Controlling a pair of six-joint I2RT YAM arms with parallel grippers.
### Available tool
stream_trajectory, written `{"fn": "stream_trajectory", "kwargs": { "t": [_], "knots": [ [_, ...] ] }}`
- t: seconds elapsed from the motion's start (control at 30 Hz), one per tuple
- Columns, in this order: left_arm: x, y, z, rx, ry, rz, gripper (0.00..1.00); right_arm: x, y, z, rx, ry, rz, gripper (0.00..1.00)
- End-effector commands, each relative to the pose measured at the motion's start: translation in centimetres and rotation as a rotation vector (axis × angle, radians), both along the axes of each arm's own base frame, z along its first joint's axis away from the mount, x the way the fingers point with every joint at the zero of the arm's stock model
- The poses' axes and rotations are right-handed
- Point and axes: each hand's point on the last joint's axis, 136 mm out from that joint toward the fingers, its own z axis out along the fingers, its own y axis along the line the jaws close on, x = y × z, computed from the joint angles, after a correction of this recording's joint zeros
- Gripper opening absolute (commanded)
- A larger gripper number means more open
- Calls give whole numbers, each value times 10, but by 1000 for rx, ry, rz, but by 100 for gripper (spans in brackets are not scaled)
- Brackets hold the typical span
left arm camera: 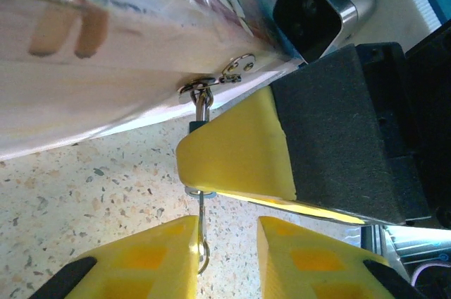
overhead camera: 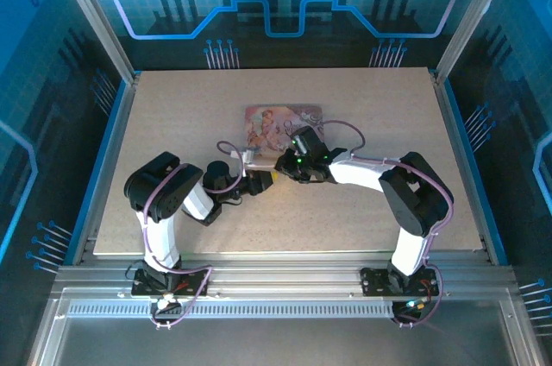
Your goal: Unlock the padlock with the key
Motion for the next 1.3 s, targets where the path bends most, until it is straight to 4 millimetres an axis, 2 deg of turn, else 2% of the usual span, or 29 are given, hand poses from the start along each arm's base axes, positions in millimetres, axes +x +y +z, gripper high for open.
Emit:
{"fn": "stream_trajectory", "kwargs": {
  "t": [0.0, 0.4, 0.7, 0.77, 0.97, 1.27],
  "knots": [
    [3, -6, 13, -31, -52, -29, 26, -23, -9, -33, -25, 142, -4, 0],
    [3, -7, 0, -19, -17, -28, 25, -22, -7, -32, -8, 146, -8, 0],
    [2, -6, -3, -8, -20, -29, 4, -23, -5, -31, 3, 152, -8, 0],
    [3, -6, -2, -7, -28, -29, 0, -23, -4, -31, 9, 156, -8, 0],
    [8, -7, 5, -1, -76, -27, 0, -25, 1, -31, 50, 183, -15, 0],
    [17, -17, 33, -23, -171, -43, 0, -28, 10, -35, 62, 211, -1, 0]
  ]
}}
